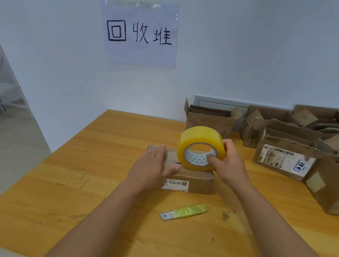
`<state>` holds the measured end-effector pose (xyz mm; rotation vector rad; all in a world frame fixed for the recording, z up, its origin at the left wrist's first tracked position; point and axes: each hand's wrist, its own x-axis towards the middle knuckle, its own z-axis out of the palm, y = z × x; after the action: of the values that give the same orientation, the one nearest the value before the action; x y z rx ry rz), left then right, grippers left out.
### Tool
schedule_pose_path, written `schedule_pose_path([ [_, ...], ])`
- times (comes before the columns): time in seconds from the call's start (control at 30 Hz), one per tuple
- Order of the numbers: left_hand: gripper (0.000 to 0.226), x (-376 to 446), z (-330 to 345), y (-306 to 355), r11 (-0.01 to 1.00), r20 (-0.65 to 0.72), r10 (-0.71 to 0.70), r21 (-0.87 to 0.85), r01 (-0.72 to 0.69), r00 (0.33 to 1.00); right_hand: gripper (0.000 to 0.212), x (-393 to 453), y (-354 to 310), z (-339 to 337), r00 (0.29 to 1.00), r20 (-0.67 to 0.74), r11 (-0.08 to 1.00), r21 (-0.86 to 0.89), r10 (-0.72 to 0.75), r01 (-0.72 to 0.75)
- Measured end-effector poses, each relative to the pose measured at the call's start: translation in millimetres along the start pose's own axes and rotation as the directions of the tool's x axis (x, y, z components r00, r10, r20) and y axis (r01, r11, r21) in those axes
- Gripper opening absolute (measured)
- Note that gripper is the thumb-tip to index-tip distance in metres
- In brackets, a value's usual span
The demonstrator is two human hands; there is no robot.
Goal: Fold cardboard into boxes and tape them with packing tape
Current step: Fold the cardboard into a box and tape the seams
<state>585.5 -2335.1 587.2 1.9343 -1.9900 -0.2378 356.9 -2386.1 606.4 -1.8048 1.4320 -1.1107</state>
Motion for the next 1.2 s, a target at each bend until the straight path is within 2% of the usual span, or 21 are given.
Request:
schedule_pose_path([
  [0.13, 0.089, 3, 1, -2, 0.998, 0.032, 0.024, 0.051, -0.025, 0.999, 0.032, 4, 4, -24, 0.993, -0.079, 0.992, -0.097, -0.09, 0.083],
  [0.3, 0.093, 5, 2, -3, 0.991, 0.076, 0.062, 0.117, -0.071, 0.995, 0.042, 2, 13, -29, 0.987, -0.137, 0.997, -0.028, -0.08, 0.077],
  [0.37, 0.094, 1, 6, -5, 0.989, -0.006, 0.072, 0.133, -0.071, 0.997, 0.034, -1, 15, -23, 0.991, -0.133, 0.995, 0.095, -0.005, 0.018],
  [0.43, 0.099, -8, 13, -4, 0.985, -0.147, 0.064, 0.167, -0.039, 0.987, 0.024, -5, 19, -18, 0.993, -0.076, 0.968, 0.24, 0.091, -0.071],
  [0.53, 0.092, -21, 26, -6, 0.99, -0.246, 0.015, 0.137, 0.019, 0.969, 0.023, -10, 25, -11, 0.982, -0.013, 0.91, 0.377, 0.189, -0.17],
  [0.67, 0.098, -26, 26, -6, 0.988, -0.211, 0.016, 0.152, 0.016, 0.977, 0.02, -12, 24, -3, 0.976, -0.004, 0.879, 0.435, 0.216, -0.192],
  [0.8, 0.093, -27, 20, -2, 0.993, -0.207, 0.011, 0.118, 0.013, 0.978, 0.021, -14, 20, -1, 0.974, -0.017, 0.873, 0.448, 0.227, -0.195],
  [1.03, 0.077, -26, 21, 1, 0.957, -0.188, 0.092, 0.289, -0.035, 0.978, 0.022, -15, 19, 0, 0.976, -0.03, 0.886, 0.427, 0.214, -0.181],
  [1.2, 0.084, -18, 23, -1, 0.973, -0.168, 0.084, 0.226, -0.045, 0.982, 0.031, -20, 19, 4, 0.974, -0.026, 0.882, 0.43, 0.225, -0.193],
])
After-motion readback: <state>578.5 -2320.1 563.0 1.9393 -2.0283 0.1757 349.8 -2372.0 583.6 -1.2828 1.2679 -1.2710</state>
